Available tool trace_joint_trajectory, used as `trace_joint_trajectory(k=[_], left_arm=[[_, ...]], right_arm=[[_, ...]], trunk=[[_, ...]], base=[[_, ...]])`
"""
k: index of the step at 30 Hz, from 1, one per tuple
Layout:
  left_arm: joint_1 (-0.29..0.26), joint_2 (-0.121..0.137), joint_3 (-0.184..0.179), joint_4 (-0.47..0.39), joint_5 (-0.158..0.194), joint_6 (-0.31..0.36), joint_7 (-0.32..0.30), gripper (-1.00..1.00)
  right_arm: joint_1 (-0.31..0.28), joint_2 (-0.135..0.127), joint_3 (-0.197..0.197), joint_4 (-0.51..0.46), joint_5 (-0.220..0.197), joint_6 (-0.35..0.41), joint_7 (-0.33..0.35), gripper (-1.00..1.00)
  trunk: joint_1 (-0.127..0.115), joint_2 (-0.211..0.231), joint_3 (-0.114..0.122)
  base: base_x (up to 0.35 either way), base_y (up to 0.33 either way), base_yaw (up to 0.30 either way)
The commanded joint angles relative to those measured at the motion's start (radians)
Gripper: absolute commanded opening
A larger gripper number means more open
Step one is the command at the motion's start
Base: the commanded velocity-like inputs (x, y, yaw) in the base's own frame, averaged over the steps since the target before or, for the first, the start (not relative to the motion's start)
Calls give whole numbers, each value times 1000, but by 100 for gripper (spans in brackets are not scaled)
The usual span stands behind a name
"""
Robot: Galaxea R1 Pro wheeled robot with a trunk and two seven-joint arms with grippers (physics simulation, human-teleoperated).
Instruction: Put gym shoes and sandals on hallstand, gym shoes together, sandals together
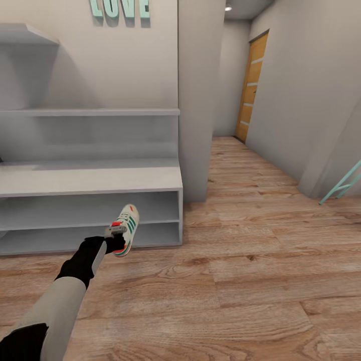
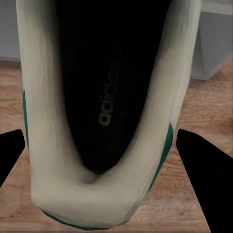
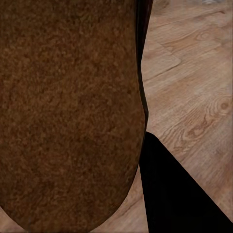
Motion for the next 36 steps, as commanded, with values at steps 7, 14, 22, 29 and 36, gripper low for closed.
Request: trace_joint_trajectory(k=[7,14,22,29,36], left_arm=[[0,0,2,-22,-5,19,-6,-100],[-1,-5,1,-29,-81,35,-5,-100],[-1,-6,4,-29,-108,35,-5,-100],[0,-6,3,-30,-110,33,-4,-100],[2,-6,2,-30,-110,25,-2,-100]], right_arm=[[-1,2,-1,-20,-4,1,9,-100],[-1,9,-1,-21,-2,1,9,-100],[-1,10,-1,-21,-1,1,9,-100],[-1,10,-1,-21,0,0,9,-100],[-1,10,-1,-20,2,-1,9,-100]], trunk=[[1,-1,-10],[4,-2,-47],[5,-3,-69],[5,-3,-70],[5,-3,-70]], base=[[0,0,0],[0,0,0],[0,0,0],[0,0,0],[133,-3,0]])
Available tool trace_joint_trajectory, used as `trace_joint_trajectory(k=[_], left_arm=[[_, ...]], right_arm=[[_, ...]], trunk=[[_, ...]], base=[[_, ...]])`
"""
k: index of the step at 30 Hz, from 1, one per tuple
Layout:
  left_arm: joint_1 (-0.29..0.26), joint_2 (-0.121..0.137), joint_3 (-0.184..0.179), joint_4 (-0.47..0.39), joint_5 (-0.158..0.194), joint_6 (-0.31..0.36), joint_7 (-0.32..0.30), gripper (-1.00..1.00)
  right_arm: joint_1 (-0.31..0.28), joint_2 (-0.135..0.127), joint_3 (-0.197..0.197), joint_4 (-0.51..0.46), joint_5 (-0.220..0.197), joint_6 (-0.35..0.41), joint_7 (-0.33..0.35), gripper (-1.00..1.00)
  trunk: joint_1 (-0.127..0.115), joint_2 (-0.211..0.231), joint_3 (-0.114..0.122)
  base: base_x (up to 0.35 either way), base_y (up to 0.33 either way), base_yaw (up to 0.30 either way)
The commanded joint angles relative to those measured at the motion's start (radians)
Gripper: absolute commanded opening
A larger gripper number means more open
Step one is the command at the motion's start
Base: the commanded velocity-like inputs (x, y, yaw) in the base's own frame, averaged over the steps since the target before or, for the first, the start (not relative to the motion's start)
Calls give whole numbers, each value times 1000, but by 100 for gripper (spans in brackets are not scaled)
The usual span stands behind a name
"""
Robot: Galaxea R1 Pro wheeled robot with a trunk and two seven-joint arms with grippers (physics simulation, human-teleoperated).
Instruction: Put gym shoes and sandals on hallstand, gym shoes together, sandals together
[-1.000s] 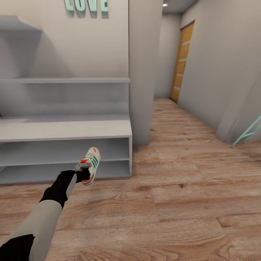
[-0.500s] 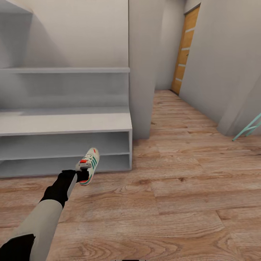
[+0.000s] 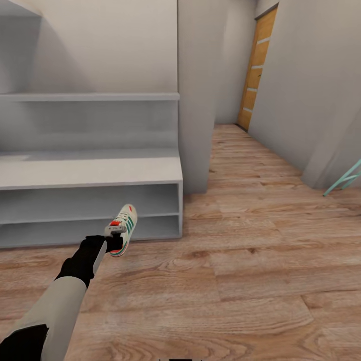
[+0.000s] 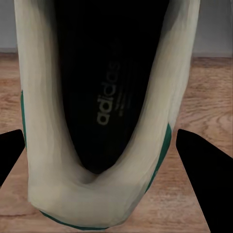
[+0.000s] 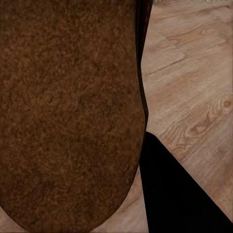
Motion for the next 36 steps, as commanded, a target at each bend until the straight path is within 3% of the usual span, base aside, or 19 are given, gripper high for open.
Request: trace_joint_trajectory(k=[1,19,30,36], left_arm=[[0,-1,3,-1,-10,3,-6,-100],[-2,-1,7,-5,-9,0,-2,-100],[-2,3,14,-5,-10,0,0,-100],[1,3,15,-5,-9,-4,0,-100]], right_arm=[[-1,0,-3,0,-5,0,8,-100],[-1,0,-3,3,-5,0,8,-100],[-1,0,-3,3,-5,0,8,-100],[-1,1,-3,5,-5,0,8,-100]], trunk=[[0,0,-1],[0,0,-1],[0,0,-1],[0,0,-1]], base=[[251,-46,0],[287,-163,0],[332,-25,0],[116,-1,0]])
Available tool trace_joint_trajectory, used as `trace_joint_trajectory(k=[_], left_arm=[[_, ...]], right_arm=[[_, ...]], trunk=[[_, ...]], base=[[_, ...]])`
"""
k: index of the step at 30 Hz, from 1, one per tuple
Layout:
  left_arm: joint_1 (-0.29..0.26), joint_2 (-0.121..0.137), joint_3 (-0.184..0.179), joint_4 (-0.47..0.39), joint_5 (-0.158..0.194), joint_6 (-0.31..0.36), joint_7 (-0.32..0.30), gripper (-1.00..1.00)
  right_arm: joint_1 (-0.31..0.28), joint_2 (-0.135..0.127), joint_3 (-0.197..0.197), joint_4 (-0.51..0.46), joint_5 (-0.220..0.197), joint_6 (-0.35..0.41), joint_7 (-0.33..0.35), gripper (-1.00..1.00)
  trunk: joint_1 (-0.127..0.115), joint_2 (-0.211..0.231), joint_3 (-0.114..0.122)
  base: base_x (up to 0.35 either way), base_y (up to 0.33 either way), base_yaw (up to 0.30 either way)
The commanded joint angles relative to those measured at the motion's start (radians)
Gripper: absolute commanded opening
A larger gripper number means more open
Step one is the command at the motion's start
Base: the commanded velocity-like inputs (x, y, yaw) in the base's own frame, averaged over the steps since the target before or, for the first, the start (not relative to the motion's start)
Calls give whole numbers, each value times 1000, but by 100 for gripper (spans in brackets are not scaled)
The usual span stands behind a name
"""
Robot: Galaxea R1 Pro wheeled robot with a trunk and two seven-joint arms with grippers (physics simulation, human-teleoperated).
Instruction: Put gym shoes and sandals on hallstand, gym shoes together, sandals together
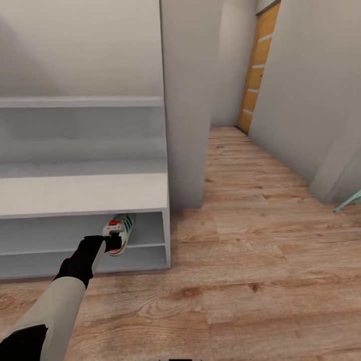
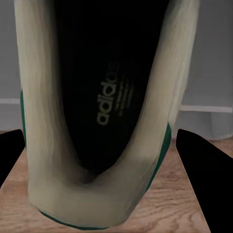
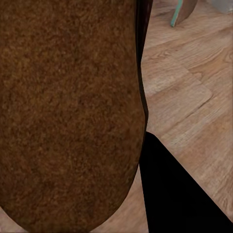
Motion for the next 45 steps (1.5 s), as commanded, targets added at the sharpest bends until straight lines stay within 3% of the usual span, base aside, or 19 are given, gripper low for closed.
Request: trace_joint_trajectory(k=[1,15,45], left_arm=[[0,-1,2,-1,-10,4,-6,-100],[-1,-2,7,-1,-8,2,27,-100],[-1,-2,7,-1,-3,2,28,-100]], right_arm=[[-1,0,-3,0,-5,0,8,-100],[-1,0,-3,0,-1,0,8,-100],[-1,0,-3,0,-1,0,8,-100]], trunk=[[0,0,-1],[0,0,-1],[0,0,-1]], base=[[16,0,0],[124,0,0],[77,0,0]])
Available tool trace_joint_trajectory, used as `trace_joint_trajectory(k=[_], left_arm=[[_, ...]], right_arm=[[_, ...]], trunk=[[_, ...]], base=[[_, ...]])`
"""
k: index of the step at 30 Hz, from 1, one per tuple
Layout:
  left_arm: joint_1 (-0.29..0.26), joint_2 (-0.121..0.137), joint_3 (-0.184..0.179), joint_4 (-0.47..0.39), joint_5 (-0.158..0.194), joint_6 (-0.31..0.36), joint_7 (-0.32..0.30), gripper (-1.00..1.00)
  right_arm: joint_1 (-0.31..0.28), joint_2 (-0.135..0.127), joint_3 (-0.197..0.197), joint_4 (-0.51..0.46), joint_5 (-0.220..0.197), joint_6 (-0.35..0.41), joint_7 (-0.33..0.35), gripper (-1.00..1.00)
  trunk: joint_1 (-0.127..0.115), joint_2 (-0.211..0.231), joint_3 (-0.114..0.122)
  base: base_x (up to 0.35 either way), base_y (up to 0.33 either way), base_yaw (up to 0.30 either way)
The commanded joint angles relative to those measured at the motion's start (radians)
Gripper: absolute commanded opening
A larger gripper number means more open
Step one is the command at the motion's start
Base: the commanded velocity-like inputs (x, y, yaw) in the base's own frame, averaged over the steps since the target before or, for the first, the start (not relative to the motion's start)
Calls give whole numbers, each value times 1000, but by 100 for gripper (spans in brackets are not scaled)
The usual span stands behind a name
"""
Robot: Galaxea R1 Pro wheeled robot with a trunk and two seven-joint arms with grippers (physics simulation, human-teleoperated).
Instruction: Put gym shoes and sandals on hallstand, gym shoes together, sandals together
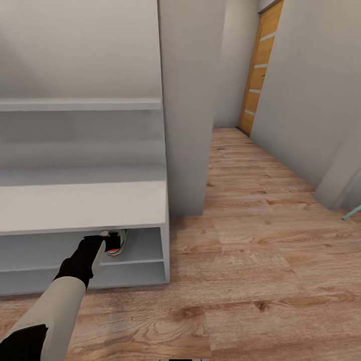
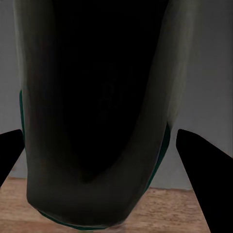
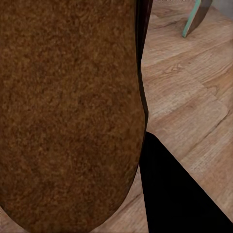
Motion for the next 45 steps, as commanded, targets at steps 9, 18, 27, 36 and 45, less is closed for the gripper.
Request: trace_joint_trajectory(k=[9,18,27,36,45], left_arm=[[0,0,2,-1,-7,4,-3,-100],[0,1,-3,0,-7,4,-5,100],[0,5,1,-1,-6,4,-4,100],[0,5,1,0,-6,3,-4,100],[3,8,-2,2,-6,-35,-6,100]], right_arm=[[-1,1,-3,0,-5,0,8,-100],[-1,1,-3,0,-5,0,8,-100],[-1,0,-3,-1,-5,0,8,-100],[-1,1,-3,-1,-5,0,8,-100],[-1,1,-2,1,-5,0,8,-100]], trunk=[[0,0,-1],[0,0,-1],[0,0,-1],[0,0,-1],[0,0,-1]], base=[[14,0,0],[0,0,0],[0,0,0],[-183,42,0],[-310,99,0]])
